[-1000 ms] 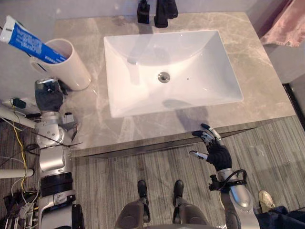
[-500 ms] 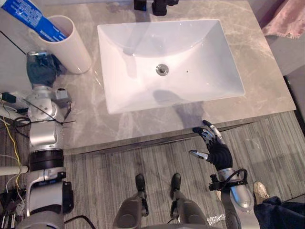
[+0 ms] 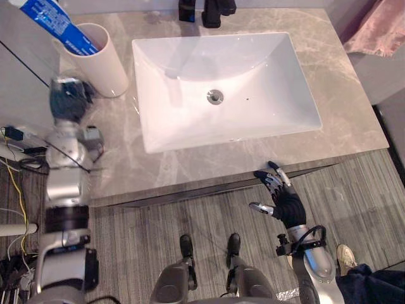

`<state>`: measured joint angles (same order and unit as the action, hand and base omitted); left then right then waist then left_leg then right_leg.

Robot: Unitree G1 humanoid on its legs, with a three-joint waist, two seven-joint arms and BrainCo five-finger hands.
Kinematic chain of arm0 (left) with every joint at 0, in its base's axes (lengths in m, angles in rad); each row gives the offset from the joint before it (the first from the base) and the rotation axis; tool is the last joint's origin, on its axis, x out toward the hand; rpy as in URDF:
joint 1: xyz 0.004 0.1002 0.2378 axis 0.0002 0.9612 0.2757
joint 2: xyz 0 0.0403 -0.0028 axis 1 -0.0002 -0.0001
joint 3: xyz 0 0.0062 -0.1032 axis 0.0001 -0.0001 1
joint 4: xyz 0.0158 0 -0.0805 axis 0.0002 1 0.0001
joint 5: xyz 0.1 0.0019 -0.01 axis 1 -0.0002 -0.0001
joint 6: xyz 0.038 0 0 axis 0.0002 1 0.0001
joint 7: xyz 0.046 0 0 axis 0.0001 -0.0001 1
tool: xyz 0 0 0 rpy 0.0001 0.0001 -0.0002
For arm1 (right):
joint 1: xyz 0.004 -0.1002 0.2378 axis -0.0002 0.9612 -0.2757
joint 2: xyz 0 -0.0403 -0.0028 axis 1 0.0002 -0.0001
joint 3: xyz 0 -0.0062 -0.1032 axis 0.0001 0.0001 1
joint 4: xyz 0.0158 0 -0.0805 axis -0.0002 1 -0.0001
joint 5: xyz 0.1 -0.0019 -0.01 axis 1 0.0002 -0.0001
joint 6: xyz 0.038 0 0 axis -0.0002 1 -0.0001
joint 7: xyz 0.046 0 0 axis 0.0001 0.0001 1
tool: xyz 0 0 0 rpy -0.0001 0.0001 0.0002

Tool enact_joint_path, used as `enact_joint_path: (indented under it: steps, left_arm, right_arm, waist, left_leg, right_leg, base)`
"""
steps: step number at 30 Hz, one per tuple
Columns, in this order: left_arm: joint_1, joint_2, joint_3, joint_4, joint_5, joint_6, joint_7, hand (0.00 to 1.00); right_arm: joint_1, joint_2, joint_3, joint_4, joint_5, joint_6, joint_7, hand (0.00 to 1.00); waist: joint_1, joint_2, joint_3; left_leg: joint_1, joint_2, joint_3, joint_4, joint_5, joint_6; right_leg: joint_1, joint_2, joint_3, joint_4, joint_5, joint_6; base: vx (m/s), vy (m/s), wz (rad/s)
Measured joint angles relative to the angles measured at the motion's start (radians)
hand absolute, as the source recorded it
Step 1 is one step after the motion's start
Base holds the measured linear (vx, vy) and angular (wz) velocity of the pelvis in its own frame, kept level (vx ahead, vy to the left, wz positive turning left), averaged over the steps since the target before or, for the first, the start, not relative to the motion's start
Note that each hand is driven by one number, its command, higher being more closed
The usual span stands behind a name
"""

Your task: Organize washtable

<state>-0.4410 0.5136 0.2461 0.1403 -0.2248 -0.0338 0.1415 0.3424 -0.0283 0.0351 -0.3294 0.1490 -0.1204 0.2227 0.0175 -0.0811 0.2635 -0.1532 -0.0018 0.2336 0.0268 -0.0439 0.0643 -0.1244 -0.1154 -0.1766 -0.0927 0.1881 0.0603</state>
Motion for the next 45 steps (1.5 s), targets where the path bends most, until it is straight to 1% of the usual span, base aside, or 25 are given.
enact_joint_path:
  steps: [1, 2, 3, 4, 5, 6, 8, 9, 10, 11, 12, 16, 21, 22, 26, 31, 33, 38, 40, 41, 42, 43, 45]
  left_arm:
    - [0.036, -0.028, 0.002, -0.033, 0.0, -0.011, -0.011, 1.0]
    - [0.066, -0.053, 0.003, -0.05, 0.0, -0.02, -0.015, 1.0]
    - [0.081, -0.066, 0.004, -0.057, 0.001, -0.021, -0.017, 1.0]
    - [0.102, -0.088, 0.006, -0.06, 0.001, -0.023, -0.028, 1.0]
    - [0.111, -0.097, 0.011, -0.062, 0.001, -0.023, -0.032, 1.0]
    - [0.13, -0.12, 0.022, -0.062, 0.001, -0.022, -0.034, 1.0]
    - [0.179, -0.16, 0.032, -0.063, 0.001, -0.022, -0.035, 1.0]
    - [0.184, -0.163, 0.031, -0.063, 0.001, -0.022, -0.035, 1.0]
    - [0.208, -0.185, 0.031, -0.064, 0.001, -0.019, -0.045, 1.0]
    - [0.217, -0.192, 0.031, -0.064, 0.001, -0.018, -0.051, 1.0]
    - [0.236, -0.209, 0.029, -0.063, 0.001, -0.018, -0.057, 1.0]
    - [0.253, -0.219, 0.027, -0.063, 0.001, -0.018, -0.068, 1.0]
    - [0.268, -0.234, 0.018, -0.059, 0.001, -0.014, -0.074, 1.0]
    - [0.268, -0.237, 0.015, -0.055, 0.001, -0.014, -0.074, 1.0]
    - [0.268, -0.237, -0.019, -0.051, 0.002, -0.013, -0.074, 1.0]
    - [0.261, -0.233, -0.019, -0.045, 0.004, -0.015, -0.074, 1.0]
    - [0.247, -0.226, -0.019, -0.035, 0.003, -0.021, -0.072, 1.0]
    - [0.142, -0.166, -0.021, 0.035, 0.003, -0.017, -0.062, 1.0]
    - [0.087, -0.133, -0.022, 0.069, 0.002, -0.015, -0.049, 1.0]
    - [0.053, -0.109, -0.024, 0.085, 0.001, -0.015, -0.047, 1.0]
    - [0.035, -0.096, -0.027, 0.095, 0.001, -0.015, -0.046, 1.0]
    - [0.0, -0.067, -0.04, 0.115, 0.0, -0.014, -0.041, 1.0]
    - [-0.053, -0.031, -0.059, 0.151, 0.0, -0.013, -0.031, 1.0]
  right_arm:
    - [0.0, 0.001, -0.004, 0.002, 0.0, 0.001, 0.0, 0.0]
    - [0.0, 0.0, -0.008, 0.006, 0.0, 0.007, 0.0, 0.0]
    - [0.0, 0.0, -0.009, 0.009, 0.0, 0.008, 0.0, 0.0]
    - [0.0, 0.0, -0.012, 0.011, 0.0, 0.011, 0.0, 0.0]
    - [-0.001, 0.0, -0.02, 0.011, 0.0, 0.011, 0.0, 0.0]
    - [-0.001, 0.0, -0.021, 0.012, 0.0, 0.013, 0.0, 0.0]
    - [-0.002, -0.001, -0.023, 0.025, 0.0, 0.013, 0.002, 0.0]
    - [-0.003, -0.001, -0.022, 0.027, 0.0, 0.013, 0.003, 0.0]
    - [-0.003, -0.002, -0.023, 0.036, 0.0, 0.016, 0.004, 0.0]
    - [-0.003, -0.002, -0.023, 0.042, 0.0, 0.017, 0.005, 0.0]
    - [-0.003, -0.002, -0.023, 0.056, 0.0, 0.021, 0.014, 0.0]
    - [-0.003, -0.002, -0.023, 0.07, 0.0, 0.025, 0.017, 0.0]
    - [-0.002, 0.0, -0.022, 0.073, 0.0, 0.051, 0.016, 0.0]
    - [-0.002, 0.001, -0.021, 0.078, 0.0, 0.053, 0.015, 0.0]
    - [0.008, 0.001, -0.019, 0.08, -0.001, 0.063, 0.001, 0.0]
    - [0.023, 0.0, -0.021, 0.121, -0.002, 0.097, -0.009, 0.0]
    - [0.031, 0.0, -0.021, 0.121, -0.002, 0.097, -0.014, 0.0]
    - [0.034, 0.0, -0.027, 0.117, -0.003, 0.096, -0.042, 0.0]
    - [0.034, 0.002, -0.026, 0.115, -0.003, 0.096, -0.047, 0.0]
    - [0.034, 0.002, -0.027, 0.109, -0.003, 0.095, -0.049, 0.0]
    - [0.034, 0.002, -0.028, 0.108, -0.003, 0.093, -0.05, 0.0]
    - [0.034, 0.002, -0.029, 0.104, -0.003, 0.09, -0.05, 0.0]
    - [0.032, 0.001, -0.03, 0.092, -0.003, 0.087, -0.053, 0.0]
  waist:
    - [0.0, 0.001, 0.0]
    - [0.002, 0.001, -0.001]
    - [0.003, 0.003, -0.001]
    - [0.004, 0.009, -0.005]
    - [0.005, 0.014, -0.008]
    - [0.006, 0.024, -0.014]
    - [0.01, 0.052, -0.037]
    - [0.011, 0.055, -0.04]
    - [0.01, 0.069, -0.053]
    - [0.008, 0.073, -0.059]
    - [-0.001, 0.079, -0.07]
    - [-0.001, 0.078, -0.083]
    - [-0.005, 0.078, -0.106]
    - [-0.007, 0.074, -0.114]
    - [-0.011, 0.071, -0.13]
    - [-0.021, 0.068, -0.143]
    - [-0.027, 0.066, -0.148]
    - [-0.033, 0.056, -0.146]
    - [-0.033, 0.04, -0.136]
    - [-0.036, 0.028, -0.128]
    - [-0.04, 0.022, -0.122]
    - [-0.044, 0.014, -0.115]
    - [-0.055, 0.013, -0.091]
  left_leg:
    - [0.001, -0.004, -0.01, 0.006, 0.0, 0.0]
    - [0.009, -0.011, -0.016, 0.007, 0.0, 0.0]
    - [0.013, -0.014, -0.019, 0.007, 0.0, 0.0]
    - [0.016, -0.019, -0.027, 0.008, 0.0, 0.0]
    - [0.016, -0.022, -0.031, 0.008, 0.0, 0.0]
    - [0.017, -0.026, -0.04, 0.007, 0.001, -0.001]
    - [0.018, -0.029, -0.046, 0.004, 0.004, -0.004]
    - [0.018, -0.03, -0.047, 0.004, 0.005, -0.005]
    - [0.028, -0.033, -0.053, -0.003, 0.009, -0.007]
    - [0.032, -0.033, -0.059, -0.008, 0.013, -0.01]
    - [0.047, -0.035, -0.075, -0.027, 0.025, -0.016]
    - [0.049, -0.034, -0.082, -0.029, 0.029, -0.019]
    - [0.064, -0.035, -0.081, -0.058, 0.046, -0.019]
    - [0.067, -0.037, -0.082, -0.066, 0.049, -0.017]
    - [0.074, -0.041, -0.078, -0.084, 0.054, -0.018]
    - [0.068, -0.044, -0.059, -0.092, 0.054, -0.017]
    - [0.054, -0.044, -0.052, -0.091, 0.055, -0.015]
    - [0.018, -0.042, -0.028, -0.08, 0.056, -0.012]
    - [0.006, -0.034, -0.009, -0.077, 0.055, -0.012]
    - [-0.005, -0.034, -0.007, -0.069, 0.053, -0.011]
    - [-0.011, -0.033, -0.007, -0.062, 0.051, -0.009]
    - [-0.024, -0.031, -0.003, -0.056, 0.05, -0.009]
    - [-0.031, -0.03, -0.001, -0.047, 0.048, -0.006]
  right_leg:
    - [0.009, -0.004, -0.015, 0.001, -0.012, -0.007]
    - [0.022, -0.011, -0.019, 0.004, -0.03, -0.002]
    - [0.027, -0.014, -0.019, 0.006, -0.039, -0.004]
    - [0.034, -0.021, -0.025, 0.01, -0.054, 0.004]
    - [0.034, -0.023, -0.029, 0.015, -0.063, 0.003]
    - [0.034, -0.027, -0.042, 0.025, -0.08, 0.007]
    - [0.036, -0.03, -0.045, 0.027, -0.094, 0.009]
    - [0.037, -0.03, -0.045, 0.027, -0.095, 0.011]
    - [0.048, -0.031, -0.05, 0.026, -0.104, 0.017]
    - [0.053, -0.031, -0.055, 0.026, -0.107, 0.015]
    - [0.065, -0.026, -0.069, 0.026, -0.11, 0.013]
    - [0.069, -0.024, -0.069, 0.027, -0.117, 0.013]
    - [0.068, -0.026, -0.068, 0.034, -0.121, 0.013]
    - [0.066, -0.03, -0.067, 0.037, -0.128, 0.018]
    - [0.062, -0.033, -0.063, 0.037, -0.129, 0.019]
    - [0.043, -0.035, -0.041, 0.037, -0.129, 0.019]
    - [0.026, -0.036, -0.034, 0.037, -0.127, 0.021]
    - [-0.017, -0.035, -0.007, 0.037, -0.114, 0.027]
    - [-0.036, -0.027, 0.014, 0.034, -0.098, 0.021]
    - [-0.042, -0.028, 0.016, 0.032, -0.096, 0.022]
    - [-0.046, -0.028, 0.017, 0.032, -0.092, 0.023]
    - [-0.056, -0.026, 0.02, 0.032, -0.086, 0.02]
    - [-0.059, -0.027, 0.022, 0.03, -0.074, 0.018]
  base:
    - [0.03, -0.016, 0.26]
    - [0.02, -0.015, 0.25]
    - [0.01, -0.019, 0.24]
    - [0.0, -0.018, 0.17]
    - [0.0, -0.031, 0.21]
    - [-0.01, -0.039, 0.14]
    - [0.0, -0.052, 0.1]
    - [0.01, -0.053, 0.1]
    - [0.01, -0.026, 0.12]
    - [0.02, -0.062, 0.28]
    - [0.01, -0.036, 0.23]
    - [-0.02, -0.034, 0.09]
    - [-0.03, -0.009, 0.0]
    - [0.0, 0.0, 0.0]
    - [0.0, 0.003, -0.01]
    - [0.01, 0.011, -0.12]
    - [0.01, 0.005, -0.12]
    - [0.01, -0.003, -0.15]
    - [-0.01, -0.01, -0.24]
    - [-0.02, -0.013, -0.12]
    - [-0.03, -0.014, -0.05]
    - [-0.03, -0.012, -0.04]
    - [-0.04, 0.005, -0.07]
